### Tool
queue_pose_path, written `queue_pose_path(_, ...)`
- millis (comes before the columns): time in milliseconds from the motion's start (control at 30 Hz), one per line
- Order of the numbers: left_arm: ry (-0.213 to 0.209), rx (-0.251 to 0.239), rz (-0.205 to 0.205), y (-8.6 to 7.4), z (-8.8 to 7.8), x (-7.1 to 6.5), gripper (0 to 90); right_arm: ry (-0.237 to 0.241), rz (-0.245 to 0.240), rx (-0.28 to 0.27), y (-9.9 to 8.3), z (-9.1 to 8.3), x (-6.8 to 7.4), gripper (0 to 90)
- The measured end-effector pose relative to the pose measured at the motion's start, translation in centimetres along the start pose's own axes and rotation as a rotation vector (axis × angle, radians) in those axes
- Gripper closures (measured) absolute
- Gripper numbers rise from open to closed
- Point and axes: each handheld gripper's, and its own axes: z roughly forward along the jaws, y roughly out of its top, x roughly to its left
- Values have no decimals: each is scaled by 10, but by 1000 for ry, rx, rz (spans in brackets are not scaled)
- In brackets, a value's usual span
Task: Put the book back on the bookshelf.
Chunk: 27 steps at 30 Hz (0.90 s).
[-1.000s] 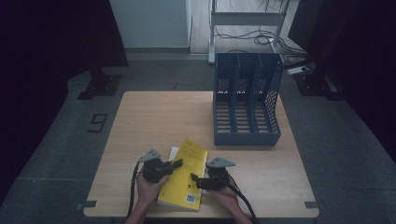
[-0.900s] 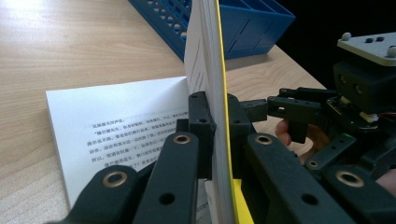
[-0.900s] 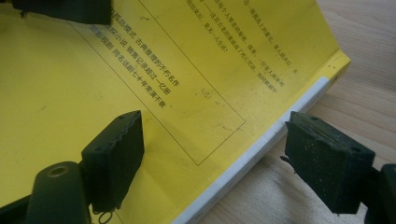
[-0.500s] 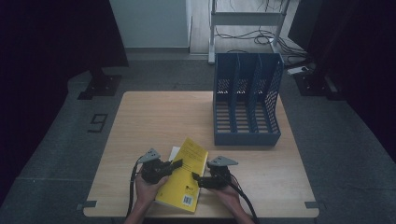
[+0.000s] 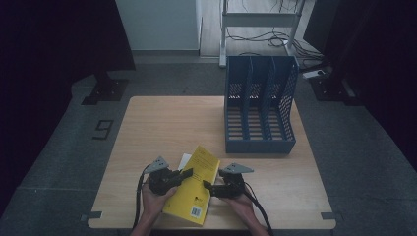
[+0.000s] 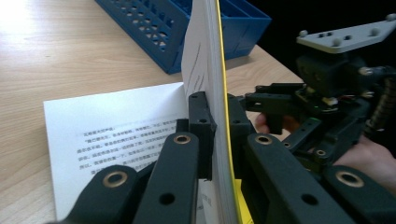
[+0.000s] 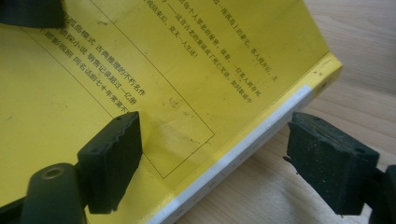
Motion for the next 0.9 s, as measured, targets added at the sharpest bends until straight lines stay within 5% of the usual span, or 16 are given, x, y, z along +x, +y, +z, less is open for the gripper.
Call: queue_pose_path(900,-38,-11,29,6,-8,-9,858,145,78,24,0,6,-4,69)
